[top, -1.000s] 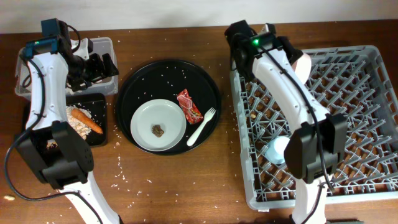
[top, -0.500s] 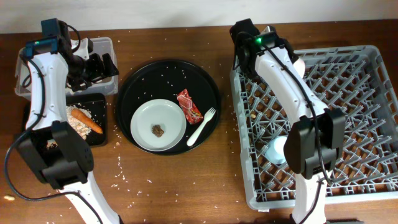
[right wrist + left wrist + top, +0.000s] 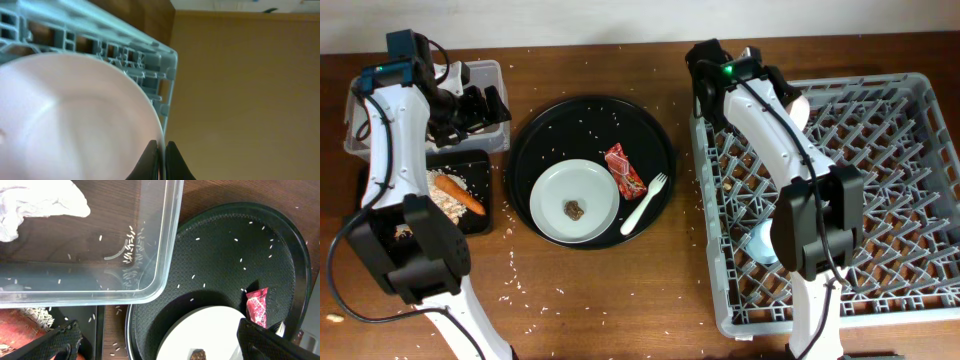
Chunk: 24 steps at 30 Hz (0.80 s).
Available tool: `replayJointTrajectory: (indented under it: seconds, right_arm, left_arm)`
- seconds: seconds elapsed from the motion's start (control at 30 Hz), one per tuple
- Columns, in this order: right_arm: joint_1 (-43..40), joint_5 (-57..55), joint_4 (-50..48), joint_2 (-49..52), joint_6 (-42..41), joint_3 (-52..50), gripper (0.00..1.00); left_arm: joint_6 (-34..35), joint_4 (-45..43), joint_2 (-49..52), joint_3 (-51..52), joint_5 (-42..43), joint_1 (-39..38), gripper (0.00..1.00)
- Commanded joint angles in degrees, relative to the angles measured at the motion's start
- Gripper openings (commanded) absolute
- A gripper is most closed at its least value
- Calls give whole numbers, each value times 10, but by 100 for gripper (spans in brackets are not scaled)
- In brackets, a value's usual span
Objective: Sort waste into correct bins and load items into the dishwasher rack
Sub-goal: 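Lower the pink bowl into the rack's back row with the right gripper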
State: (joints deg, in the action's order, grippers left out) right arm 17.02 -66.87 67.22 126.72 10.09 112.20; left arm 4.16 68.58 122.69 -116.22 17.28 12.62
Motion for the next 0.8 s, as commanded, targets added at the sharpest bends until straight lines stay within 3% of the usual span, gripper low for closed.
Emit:
replayJointTrajectory:
  seconds: [0.0, 0.1, 0.2, 0.37, 0.77]
  right_arm:
    - [3, -43, 14, 19, -8, -17, 4]
    - [3, -175, 13, 12, -63, -16, 4]
    - [14, -178, 15, 9, -63, -16, 4]
    - [34, -9, 7, 9, -63, -16, 4]
    - [73, 108, 39, 10, -63, -17, 4]
  left_arm:
    - [3, 1, -6, -8, -2, 0, 99]
    - [3, 1, -6, -8, -2, 0, 99]
    - [3, 1, -6, -8, -2, 0, 99]
    - [3, 1, -6, -8, -2, 0, 99]
    - [3, 1, -6, -8, -2, 0, 99]
